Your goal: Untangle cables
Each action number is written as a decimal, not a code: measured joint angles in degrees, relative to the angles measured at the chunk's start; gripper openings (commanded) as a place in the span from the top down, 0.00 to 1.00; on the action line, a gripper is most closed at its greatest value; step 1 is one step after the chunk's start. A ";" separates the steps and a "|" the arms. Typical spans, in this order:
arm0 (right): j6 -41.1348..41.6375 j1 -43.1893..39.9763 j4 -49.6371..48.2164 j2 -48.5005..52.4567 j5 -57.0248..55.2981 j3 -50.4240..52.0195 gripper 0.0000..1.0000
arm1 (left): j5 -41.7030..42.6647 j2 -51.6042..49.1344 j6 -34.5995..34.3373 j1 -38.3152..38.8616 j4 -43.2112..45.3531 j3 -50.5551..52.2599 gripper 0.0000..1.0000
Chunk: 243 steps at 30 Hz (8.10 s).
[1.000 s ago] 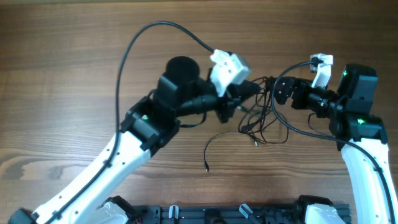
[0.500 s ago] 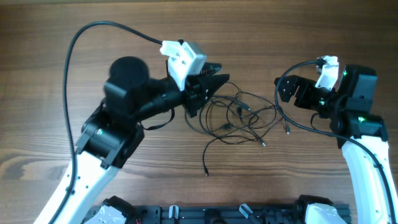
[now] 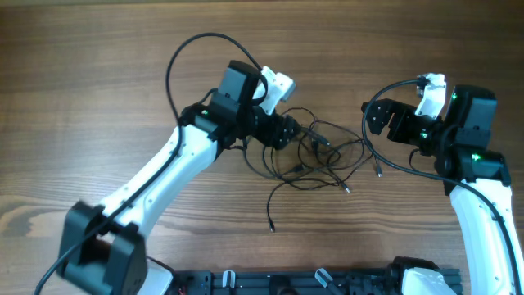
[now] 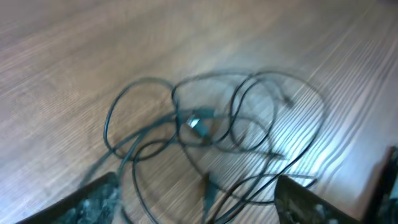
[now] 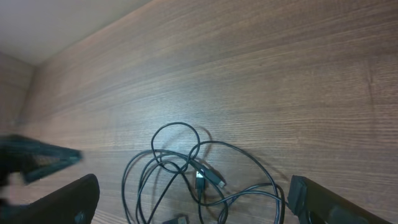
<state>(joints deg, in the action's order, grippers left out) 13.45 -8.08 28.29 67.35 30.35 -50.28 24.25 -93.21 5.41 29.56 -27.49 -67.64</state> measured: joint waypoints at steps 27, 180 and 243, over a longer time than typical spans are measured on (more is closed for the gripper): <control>0.00 0.00 0.09 0.00 0.00 0.00 0.01 | -4.33 -16.90 19.52 0.00 8.46 0.00 0.33; 26.45 -4.87 -57.11 0.11 30.32 0.42 0.95 | -2.89 13.14 -23.32 17.07 18.08 0.02 0.45; 20.70 -15.56 -44.57 0.15 29.83 0.42 0.95 | -46.64 31.23 -36.17 -3.06 -18.23 0.04 0.00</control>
<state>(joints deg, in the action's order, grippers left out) 34.15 -23.64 -16.27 67.51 60.18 -49.87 -22.39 -61.98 -30.76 26.50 -45.71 -67.59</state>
